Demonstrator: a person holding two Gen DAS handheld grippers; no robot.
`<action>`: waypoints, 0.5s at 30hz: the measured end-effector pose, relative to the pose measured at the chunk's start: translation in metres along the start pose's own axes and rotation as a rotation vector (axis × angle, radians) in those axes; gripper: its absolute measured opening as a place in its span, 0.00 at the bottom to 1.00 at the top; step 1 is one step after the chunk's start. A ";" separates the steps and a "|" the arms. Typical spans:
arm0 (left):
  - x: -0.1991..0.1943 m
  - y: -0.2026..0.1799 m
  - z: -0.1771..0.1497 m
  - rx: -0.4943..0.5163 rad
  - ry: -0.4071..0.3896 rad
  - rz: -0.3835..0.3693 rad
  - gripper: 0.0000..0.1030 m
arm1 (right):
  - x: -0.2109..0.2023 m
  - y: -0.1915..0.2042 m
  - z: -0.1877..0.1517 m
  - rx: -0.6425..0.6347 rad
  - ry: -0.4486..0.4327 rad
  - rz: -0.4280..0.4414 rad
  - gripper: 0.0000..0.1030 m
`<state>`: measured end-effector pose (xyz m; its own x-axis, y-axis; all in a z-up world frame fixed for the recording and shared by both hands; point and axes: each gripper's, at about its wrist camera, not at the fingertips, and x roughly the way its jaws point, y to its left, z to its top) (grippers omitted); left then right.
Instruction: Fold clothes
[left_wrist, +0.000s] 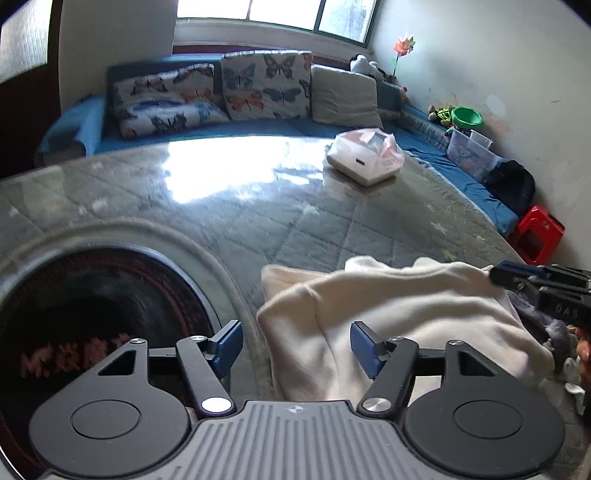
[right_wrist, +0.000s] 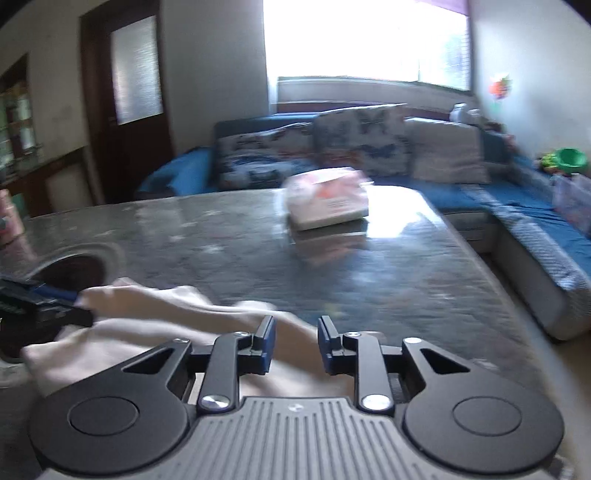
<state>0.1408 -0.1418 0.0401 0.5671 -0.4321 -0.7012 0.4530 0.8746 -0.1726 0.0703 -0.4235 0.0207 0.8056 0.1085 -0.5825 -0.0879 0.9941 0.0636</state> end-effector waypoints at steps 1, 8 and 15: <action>0.000 -0.001 0.002 0.004 -0.004 0.006 0.66 | 0.006 0.005 0.002 -0.009 0.006 0.013 0.26; 0.018 0.002 0.015 0.006 0.003 0.045 0.66 | 0.038 0.020 0.002 -0.010 0.036 0.029 0.33; 0.040 0.011 0.018 -0.019 0.037 0.069 0.67 | 0.044 0.018 -0.004 0.002 0.024 0.027 0.38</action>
<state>0.1808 -0.1539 0.0224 0.5705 -0.3627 -0.7369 0.4004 0.9062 -0.1361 0.1022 -0.4009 -0.0067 0.7887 0.1356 -0.5996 -0.1083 0.9908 0.0816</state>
